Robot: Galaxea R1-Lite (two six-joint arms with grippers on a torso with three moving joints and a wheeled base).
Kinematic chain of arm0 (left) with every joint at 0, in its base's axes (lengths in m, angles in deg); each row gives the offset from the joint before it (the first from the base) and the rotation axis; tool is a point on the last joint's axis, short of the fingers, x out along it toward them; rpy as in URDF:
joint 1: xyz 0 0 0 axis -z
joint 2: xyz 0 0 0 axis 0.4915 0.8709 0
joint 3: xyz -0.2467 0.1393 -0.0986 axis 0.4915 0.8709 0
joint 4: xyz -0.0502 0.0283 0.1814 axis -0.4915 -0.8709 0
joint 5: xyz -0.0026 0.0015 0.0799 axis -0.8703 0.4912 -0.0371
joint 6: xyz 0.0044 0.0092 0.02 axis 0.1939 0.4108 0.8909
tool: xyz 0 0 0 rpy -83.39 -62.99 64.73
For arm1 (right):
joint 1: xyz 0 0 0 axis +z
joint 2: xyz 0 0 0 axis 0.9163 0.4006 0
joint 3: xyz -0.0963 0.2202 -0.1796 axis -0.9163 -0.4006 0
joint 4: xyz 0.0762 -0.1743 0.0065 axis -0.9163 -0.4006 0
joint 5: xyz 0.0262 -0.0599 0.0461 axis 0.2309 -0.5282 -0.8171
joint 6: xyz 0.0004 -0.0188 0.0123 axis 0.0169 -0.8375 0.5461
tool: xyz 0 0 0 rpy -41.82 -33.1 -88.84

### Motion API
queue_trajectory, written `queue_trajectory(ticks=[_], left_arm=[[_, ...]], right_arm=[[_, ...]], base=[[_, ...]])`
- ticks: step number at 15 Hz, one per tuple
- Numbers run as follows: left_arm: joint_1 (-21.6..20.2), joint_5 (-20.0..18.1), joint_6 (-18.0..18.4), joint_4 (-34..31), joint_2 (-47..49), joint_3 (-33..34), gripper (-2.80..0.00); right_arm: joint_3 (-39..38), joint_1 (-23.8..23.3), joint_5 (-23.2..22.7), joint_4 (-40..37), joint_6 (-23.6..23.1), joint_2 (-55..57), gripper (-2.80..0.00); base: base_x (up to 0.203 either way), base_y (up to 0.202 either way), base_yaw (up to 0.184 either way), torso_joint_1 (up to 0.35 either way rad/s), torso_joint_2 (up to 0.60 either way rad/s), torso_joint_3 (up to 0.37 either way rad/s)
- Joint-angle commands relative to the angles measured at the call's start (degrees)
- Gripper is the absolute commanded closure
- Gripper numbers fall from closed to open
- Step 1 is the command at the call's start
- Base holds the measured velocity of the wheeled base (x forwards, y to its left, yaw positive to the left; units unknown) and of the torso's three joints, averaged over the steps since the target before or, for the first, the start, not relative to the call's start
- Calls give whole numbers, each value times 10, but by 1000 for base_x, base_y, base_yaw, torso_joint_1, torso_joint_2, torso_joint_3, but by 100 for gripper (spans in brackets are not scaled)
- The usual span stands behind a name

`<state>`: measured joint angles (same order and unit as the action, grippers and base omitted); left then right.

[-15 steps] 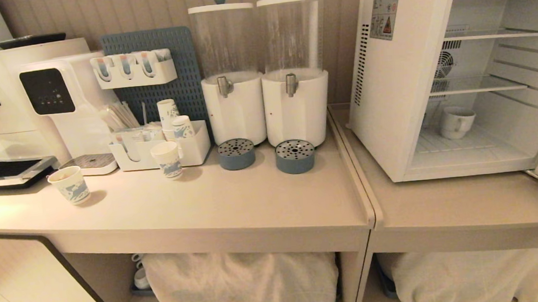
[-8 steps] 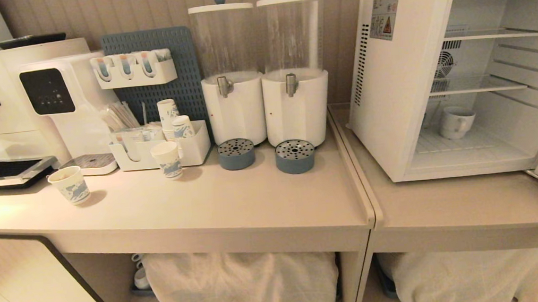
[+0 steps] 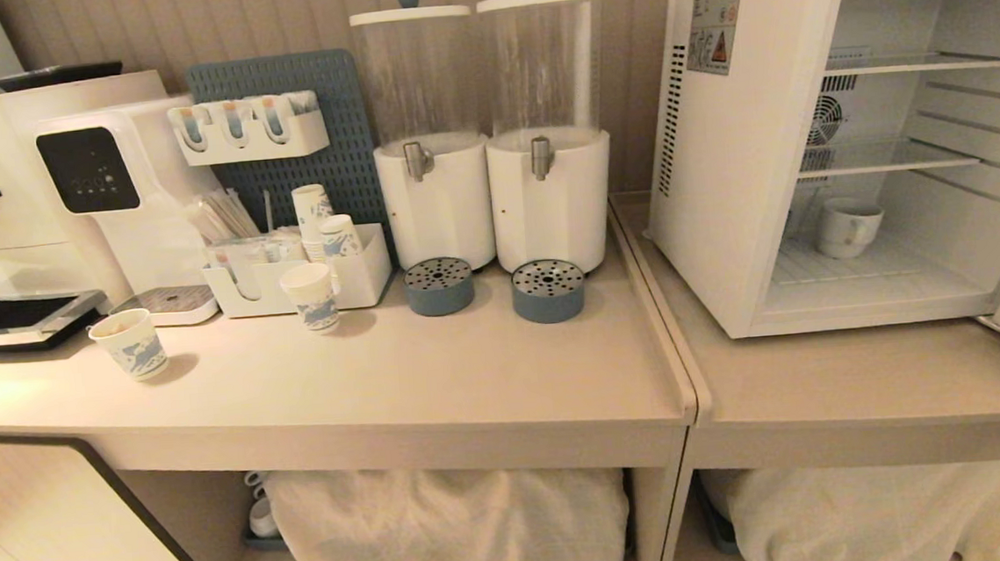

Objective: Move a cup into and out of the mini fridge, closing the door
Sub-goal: Take the ceramic cup out of the freezer

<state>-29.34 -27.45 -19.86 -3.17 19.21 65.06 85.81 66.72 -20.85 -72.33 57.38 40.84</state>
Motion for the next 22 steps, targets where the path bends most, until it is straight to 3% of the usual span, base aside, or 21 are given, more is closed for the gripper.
queue_trajectory(ticks=[1, 4, 7, 11, 14, 18, 22], left_arm=[[0, 0, 0, 0, -3, 23, 0], [0, 0, -1, 0, -3, 23, 0], [0, 0, -2, 4, -3, 23, 0], [0, 0, -1, 4, -3, 23, 0], [0, 0, 0, 3, -3, 23, 0], [0, 0, 0, 3, -3, 23, 0], [0, 0, 1, 4, -3, 23, 0]], right_arm=[[100, 0, -3, -14, 1, 97, 0], [184, -10, 15, -17, 2, 252, 0], [223, -17, 39, 46, 2, 413, 0], [236, -25, 55, 186, 3, 601, 0], [221, -42, 98, 299, 20, 734, 0], [146, -58, 138, 510, 31, 900, 0], [149, -67, 186, 680, 17, 1038, 0]], base=[[0, 0, 0, 0, 0, 0], [0, 0, 0, 0, 0, 0], [0, 0, 0, 0, 0, 0], [0, 0, 0, 0, 0, 0], [0, 0, 0, 0, 0, 0], [0, 0, 0, 0, 0, 0], [0, 0, 0, 0, 0, 0]])
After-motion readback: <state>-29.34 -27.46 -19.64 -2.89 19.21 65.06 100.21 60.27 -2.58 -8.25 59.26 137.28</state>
